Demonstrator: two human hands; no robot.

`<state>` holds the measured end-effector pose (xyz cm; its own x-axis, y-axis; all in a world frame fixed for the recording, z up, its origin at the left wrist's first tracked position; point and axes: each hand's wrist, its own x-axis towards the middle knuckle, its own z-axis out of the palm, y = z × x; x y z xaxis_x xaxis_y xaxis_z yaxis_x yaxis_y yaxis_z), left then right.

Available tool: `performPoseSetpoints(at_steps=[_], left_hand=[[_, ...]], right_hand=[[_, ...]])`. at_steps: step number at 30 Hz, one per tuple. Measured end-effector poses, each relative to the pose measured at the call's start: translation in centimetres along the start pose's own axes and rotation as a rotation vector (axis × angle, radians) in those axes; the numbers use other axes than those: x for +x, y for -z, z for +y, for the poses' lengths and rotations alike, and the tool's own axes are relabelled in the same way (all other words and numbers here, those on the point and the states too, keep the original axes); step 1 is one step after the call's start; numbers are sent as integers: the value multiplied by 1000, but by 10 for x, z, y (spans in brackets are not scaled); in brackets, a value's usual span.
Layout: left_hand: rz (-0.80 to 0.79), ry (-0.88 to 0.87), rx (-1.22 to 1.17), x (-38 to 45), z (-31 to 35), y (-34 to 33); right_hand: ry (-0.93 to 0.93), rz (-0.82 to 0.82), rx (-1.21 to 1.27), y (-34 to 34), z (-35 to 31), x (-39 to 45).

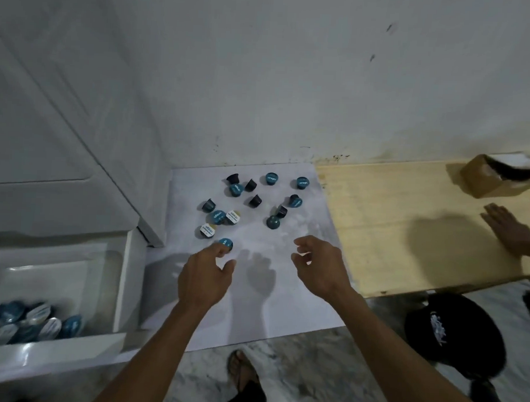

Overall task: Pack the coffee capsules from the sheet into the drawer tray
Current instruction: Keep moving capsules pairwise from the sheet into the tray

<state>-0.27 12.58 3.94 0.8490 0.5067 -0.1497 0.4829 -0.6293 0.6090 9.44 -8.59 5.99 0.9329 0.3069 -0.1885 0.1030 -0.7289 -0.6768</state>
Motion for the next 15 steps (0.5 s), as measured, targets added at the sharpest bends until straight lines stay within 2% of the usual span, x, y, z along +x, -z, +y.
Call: performPoseSetpoints(at_steps=[7,15], left_hand=[[79,165,-23,27,-16,-49],[177,254,-53,35,-26,-90]], right_hand=[[51,-35,-237,-22,12,84],[158,-105,-379,-60,36,147]])
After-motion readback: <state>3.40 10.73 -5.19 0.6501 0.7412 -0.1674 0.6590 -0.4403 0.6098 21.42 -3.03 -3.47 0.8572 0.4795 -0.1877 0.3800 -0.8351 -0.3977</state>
